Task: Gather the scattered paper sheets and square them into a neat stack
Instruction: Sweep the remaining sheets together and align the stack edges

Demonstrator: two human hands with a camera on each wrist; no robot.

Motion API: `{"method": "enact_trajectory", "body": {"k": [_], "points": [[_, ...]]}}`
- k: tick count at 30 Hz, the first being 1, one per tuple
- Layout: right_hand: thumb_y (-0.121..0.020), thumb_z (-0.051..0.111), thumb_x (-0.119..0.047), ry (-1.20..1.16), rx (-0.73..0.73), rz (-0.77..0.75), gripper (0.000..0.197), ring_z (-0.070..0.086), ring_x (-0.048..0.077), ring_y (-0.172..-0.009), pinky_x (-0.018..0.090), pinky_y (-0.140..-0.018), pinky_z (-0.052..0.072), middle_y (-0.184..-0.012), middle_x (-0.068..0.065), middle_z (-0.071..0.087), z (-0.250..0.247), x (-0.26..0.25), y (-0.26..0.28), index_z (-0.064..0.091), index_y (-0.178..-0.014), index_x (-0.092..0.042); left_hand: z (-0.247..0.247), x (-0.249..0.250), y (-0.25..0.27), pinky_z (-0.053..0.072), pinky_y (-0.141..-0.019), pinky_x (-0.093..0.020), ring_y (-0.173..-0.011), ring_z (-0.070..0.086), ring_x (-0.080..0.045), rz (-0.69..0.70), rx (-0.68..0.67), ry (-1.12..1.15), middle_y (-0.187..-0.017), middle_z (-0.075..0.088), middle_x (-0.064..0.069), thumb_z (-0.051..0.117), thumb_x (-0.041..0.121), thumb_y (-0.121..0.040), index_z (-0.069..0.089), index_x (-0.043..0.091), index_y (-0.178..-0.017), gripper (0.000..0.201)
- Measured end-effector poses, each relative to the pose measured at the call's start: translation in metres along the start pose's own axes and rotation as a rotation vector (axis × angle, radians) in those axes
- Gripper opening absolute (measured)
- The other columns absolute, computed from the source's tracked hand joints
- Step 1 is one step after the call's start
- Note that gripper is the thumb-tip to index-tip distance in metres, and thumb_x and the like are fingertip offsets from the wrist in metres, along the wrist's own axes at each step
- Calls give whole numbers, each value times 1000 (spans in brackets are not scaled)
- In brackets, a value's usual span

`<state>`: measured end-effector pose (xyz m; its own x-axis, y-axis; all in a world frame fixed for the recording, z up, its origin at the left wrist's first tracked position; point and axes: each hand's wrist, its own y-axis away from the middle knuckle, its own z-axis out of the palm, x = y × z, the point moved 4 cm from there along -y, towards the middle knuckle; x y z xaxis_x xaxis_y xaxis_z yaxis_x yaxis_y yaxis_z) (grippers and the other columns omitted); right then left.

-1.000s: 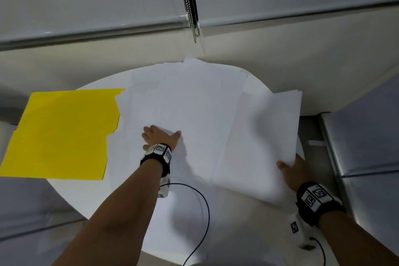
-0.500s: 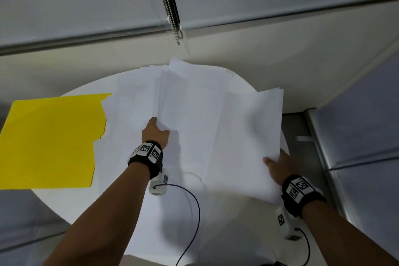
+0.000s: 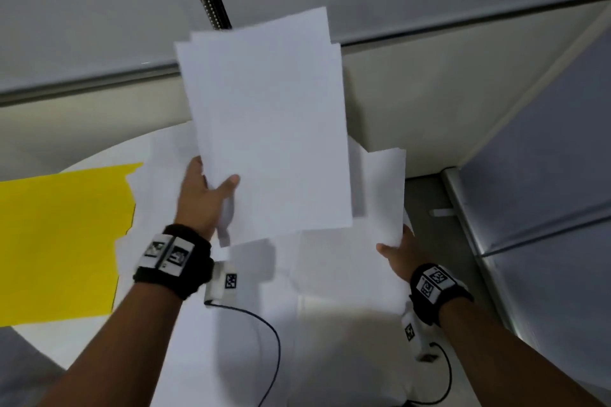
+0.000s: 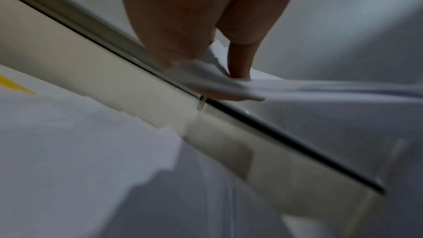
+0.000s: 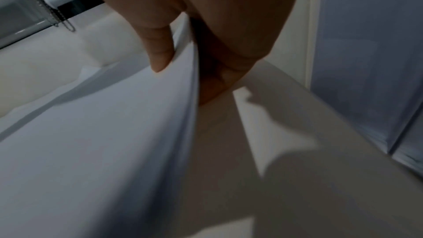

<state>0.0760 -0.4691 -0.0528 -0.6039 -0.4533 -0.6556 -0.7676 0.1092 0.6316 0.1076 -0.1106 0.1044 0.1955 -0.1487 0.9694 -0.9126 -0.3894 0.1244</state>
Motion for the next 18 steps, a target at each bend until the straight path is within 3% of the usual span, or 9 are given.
{"method": "enact_trajectory", "body": {"k": [3,5,7,10,12,14,16,18], "points": [[-74,70,-44,-72,-19,48,63,62,28,-101,45,-92,50,-111,0,62,-2,8,-7,47,-126,-17,39,-46,20,42,-108,-45,-123,55,-25,-152,-140,-136,-131,59,-7,73,12,-86,39,21,-135,61],[-83,51,-63,-180,-22,108,60,57,29,-113,47,-99,46,-120,-2,57,-4,8,-5,47,-127,-21,63,-76,34,37,-110,-38,-132,46,-25,-253,-223,-275,-139,51,-8,75,22,-85,31,27,-142,72],[-91,38,-66,-331,-48,193,54,58,26,-110,45,-97,47,-115,1,60,-5,4,8,51,-124,-25,86,-100,47,39,-104,-32,-126,50,-26,-290,-317,-414,-141,50,-10,72,25,-87,27,30,-146,75],[-93,52,-49,-358,-68,126,30,64,17,-89,31,-75,54,-102,0,65,-5,0,13,54,-111,-25,110,-121,56,36,-107,-32,-134,45,-27,-277,-419,-548,-150,43,-9,63,27,-93,20,24,-154,74],[-87,67,-26,-285,-45,45,37,64,21,-99,36,-85,53,-115,5,66,-4,-2,13,53,-122,-19,118,-130,58,35,-110,-35,-137,42,-28,-267,-454,-599,-150,43,-6,59,34,-94,24,22,-153,70],[-86,63,-2,-272,-24,9,49,60,23,-103,35,-89,48,-120,5,62,-2,-6,15,48,-131,-14,120,-133,54,43,-105,-39,-128,50,-30,-221,-467,-625,-137,54,-6,57,43,-91,38,22,-144,60],[-86,59,5,-255,24,-10,53,54,20,-100,31,-87,42,-116,3,57,-6,-9,15,44,-135,-11,116,-128,47,47,-100,-40,-120,55,-30,-191,-441,-649,-127,56,-10,58,43,-90,45,18,-137,55],[-87,62,-2,-224,61,-27,54,51,19,-104,30,-92,39,-119,1,54,-13,-12,15,43,-136,-13,109,-120,36,43,-106,-42,-126,50,-28,-211,-382,-608,-138,49,-10,62,42,-89,37,19,-145,65]]}}
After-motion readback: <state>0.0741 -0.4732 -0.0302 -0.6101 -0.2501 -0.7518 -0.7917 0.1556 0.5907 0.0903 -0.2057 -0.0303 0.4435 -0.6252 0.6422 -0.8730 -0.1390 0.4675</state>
